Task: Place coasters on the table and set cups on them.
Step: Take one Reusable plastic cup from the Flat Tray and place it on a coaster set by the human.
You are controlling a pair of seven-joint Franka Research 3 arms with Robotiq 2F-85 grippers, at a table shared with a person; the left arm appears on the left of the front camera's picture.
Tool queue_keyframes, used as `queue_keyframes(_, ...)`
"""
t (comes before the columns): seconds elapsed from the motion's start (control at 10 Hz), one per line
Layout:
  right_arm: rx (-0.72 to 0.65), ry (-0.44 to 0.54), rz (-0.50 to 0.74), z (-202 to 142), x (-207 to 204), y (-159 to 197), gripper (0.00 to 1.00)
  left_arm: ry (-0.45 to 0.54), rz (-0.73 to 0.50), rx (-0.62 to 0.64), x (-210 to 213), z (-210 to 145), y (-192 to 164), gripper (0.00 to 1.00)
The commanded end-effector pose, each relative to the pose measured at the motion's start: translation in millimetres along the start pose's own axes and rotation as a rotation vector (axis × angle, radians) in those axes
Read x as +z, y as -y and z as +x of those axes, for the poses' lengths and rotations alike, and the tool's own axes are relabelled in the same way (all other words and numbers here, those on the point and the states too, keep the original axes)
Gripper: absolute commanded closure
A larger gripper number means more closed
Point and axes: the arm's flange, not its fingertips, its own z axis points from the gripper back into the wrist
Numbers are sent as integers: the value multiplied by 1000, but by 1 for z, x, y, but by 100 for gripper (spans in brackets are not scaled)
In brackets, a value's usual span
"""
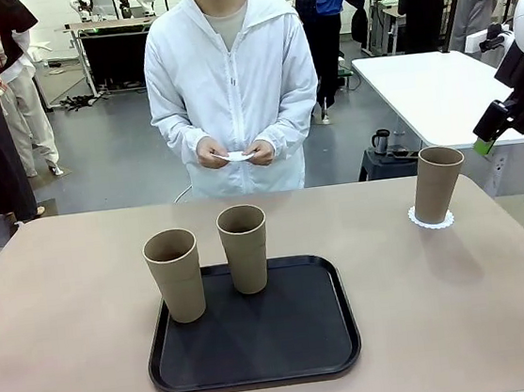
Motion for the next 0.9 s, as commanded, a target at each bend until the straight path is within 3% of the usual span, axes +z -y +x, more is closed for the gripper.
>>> queue_keyframes(0.0, 0, 0, 0, 0, 0, 0, 0, 8, -17, -11, 1, 0, 0, 0)
queue_keyframes(0.2, -260, 3, 233, -30, 20, 57, 0, 8, -17, -11, 1, 0, 0, 0)
queue_keyframes(0.4, -491, -52, 538, -48, -4, 130, 0, 8, -17, -11, 1, 0, 0, 0)
queue_keyframes(0.5, -529, -85, 700, -67, -17, 147, 0, 8, -17, -11, 1, 0, 0, 0)
queue_keyframes(0.6, -520, -57, 834, -83, -32, 153, 0, 8, -17, -11, 1, 0, 0, 0)
queue_keyframes(0.8, -555, -8, 983, -114, -61, 184, 0, 8, -17, -11, 1, 0, 0, 0)
